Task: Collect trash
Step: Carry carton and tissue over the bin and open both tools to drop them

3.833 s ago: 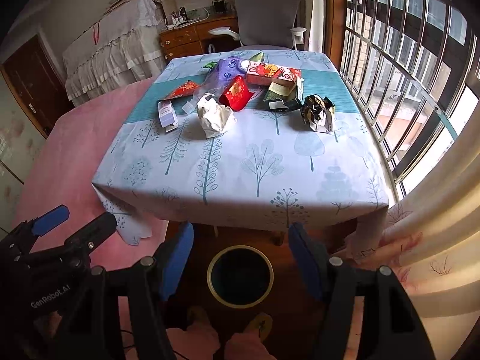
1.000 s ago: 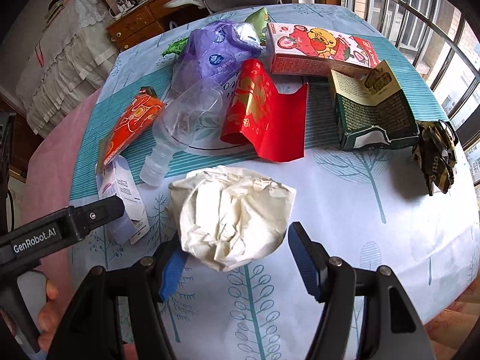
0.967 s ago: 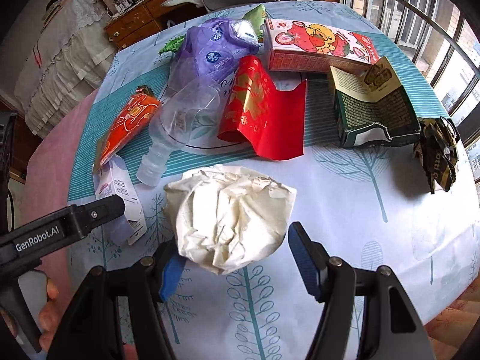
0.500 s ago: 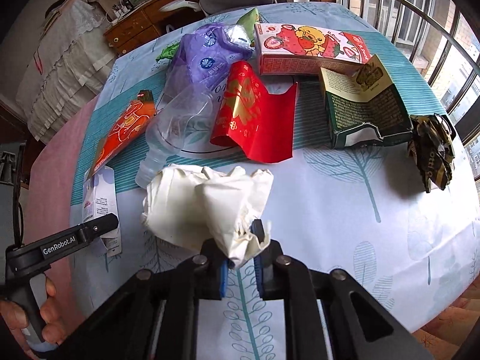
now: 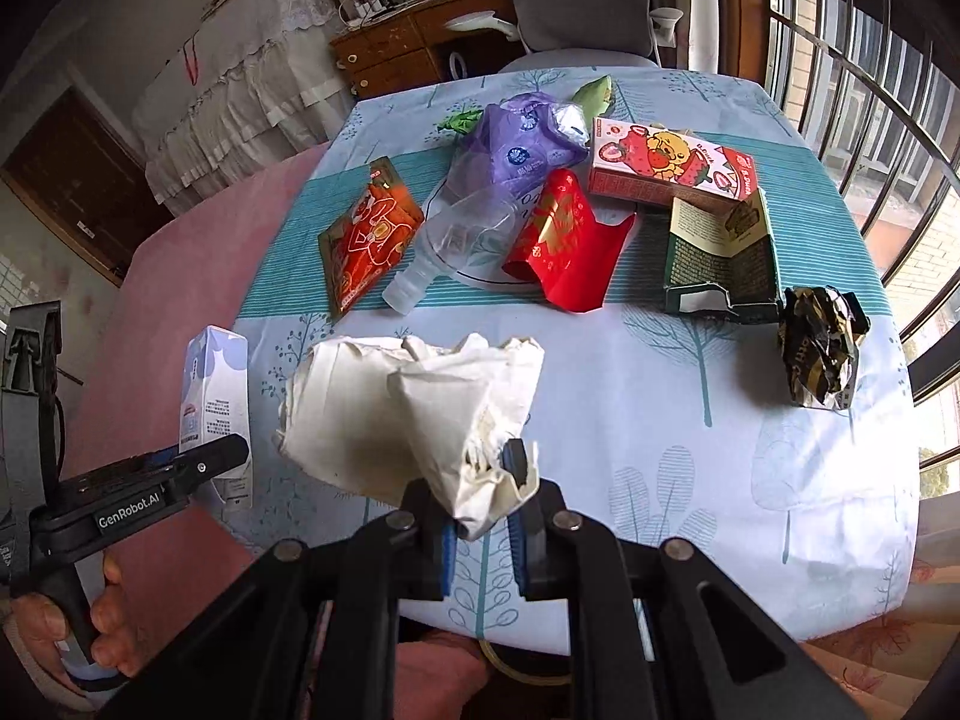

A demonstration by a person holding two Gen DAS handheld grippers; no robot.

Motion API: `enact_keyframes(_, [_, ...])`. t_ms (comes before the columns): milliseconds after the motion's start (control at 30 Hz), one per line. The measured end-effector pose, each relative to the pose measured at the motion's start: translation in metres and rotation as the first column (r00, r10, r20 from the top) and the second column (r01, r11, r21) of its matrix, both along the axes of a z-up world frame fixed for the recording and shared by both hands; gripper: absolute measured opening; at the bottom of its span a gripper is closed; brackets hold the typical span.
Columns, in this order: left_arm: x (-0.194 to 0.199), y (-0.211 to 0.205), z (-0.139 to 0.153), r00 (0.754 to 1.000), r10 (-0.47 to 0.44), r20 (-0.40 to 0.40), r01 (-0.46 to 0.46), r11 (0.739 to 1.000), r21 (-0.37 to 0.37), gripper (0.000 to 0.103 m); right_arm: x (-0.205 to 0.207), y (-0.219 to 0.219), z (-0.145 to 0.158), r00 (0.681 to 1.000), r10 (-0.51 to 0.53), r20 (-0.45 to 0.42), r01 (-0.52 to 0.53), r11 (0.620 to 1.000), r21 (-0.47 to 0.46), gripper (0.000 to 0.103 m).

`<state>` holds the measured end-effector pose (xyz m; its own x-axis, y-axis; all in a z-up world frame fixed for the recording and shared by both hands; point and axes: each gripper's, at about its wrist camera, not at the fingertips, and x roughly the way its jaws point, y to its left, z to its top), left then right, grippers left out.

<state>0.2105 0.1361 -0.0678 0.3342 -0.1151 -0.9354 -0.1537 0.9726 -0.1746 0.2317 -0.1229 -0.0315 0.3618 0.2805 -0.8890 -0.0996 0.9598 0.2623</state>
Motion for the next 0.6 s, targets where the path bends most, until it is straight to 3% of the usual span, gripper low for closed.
enact_keyframes(133, [-0.060,-0.020,0.024,0.999,0.003,0.050,-0.002,1.000,-0.013,0.034,-0.041,-0.008,0.014,0.993,0.117,0.030,-0.118,0.993,-0.001,0.013])
enact_keyframes(333, [-0.146,-0.068,0.030,0.999,-0.002,0.046,0.003,1.000,-0.028,0.034,-0.110,-0.023,0.010,0.968,0.249,-0.003,-0.249,0.968,-0.031,0.013])
enact_keyframes(600, [-0.212,-0.098,0.015,0.997,-0.066,-0.029,0.066,0.998,-0.013,0.034,-0.167,-0.039,-0.028,0.959,0.250,-0.129,-0.257,0.966,-0.033,0.013])
